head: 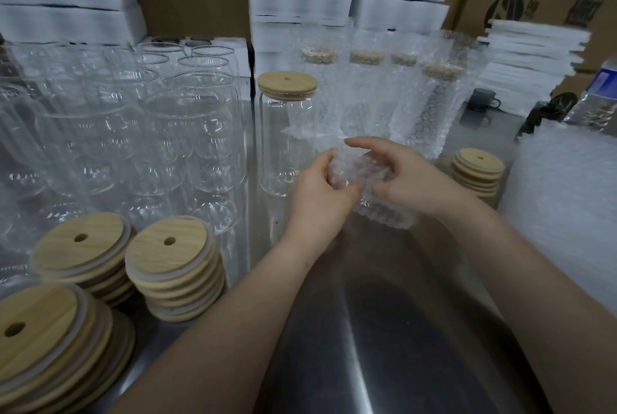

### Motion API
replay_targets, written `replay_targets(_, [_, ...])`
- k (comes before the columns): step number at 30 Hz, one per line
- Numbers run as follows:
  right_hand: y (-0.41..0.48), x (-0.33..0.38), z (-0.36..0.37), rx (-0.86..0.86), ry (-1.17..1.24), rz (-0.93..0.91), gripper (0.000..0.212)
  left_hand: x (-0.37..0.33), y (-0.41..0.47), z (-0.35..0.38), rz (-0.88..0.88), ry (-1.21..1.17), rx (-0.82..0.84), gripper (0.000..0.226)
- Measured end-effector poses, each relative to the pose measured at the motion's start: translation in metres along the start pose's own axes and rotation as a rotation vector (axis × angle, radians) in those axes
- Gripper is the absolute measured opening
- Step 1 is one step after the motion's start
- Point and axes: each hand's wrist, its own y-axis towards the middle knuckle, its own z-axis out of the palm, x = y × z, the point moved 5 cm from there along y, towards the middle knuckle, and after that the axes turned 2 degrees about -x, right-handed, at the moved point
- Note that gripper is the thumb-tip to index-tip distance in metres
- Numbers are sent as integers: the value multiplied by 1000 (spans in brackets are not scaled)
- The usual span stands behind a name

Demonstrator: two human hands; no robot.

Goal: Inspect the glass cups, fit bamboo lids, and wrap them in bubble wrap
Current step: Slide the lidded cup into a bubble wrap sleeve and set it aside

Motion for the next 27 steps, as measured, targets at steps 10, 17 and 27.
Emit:
replay_targets(10, [2, 4, -3, -97, -208, -90, 85, 2, 1, -8, 62, 122, -137, 13])
replay_targets(17, [-3, 9, -19, -446, -59, -148, 42, -1, -1, -12, 59, 331, -218, 17])
replay_targets(27, [-12, 45, -29, -727, -22, -121, 32, -6, -5, -16, -1, 421, -254, 20])
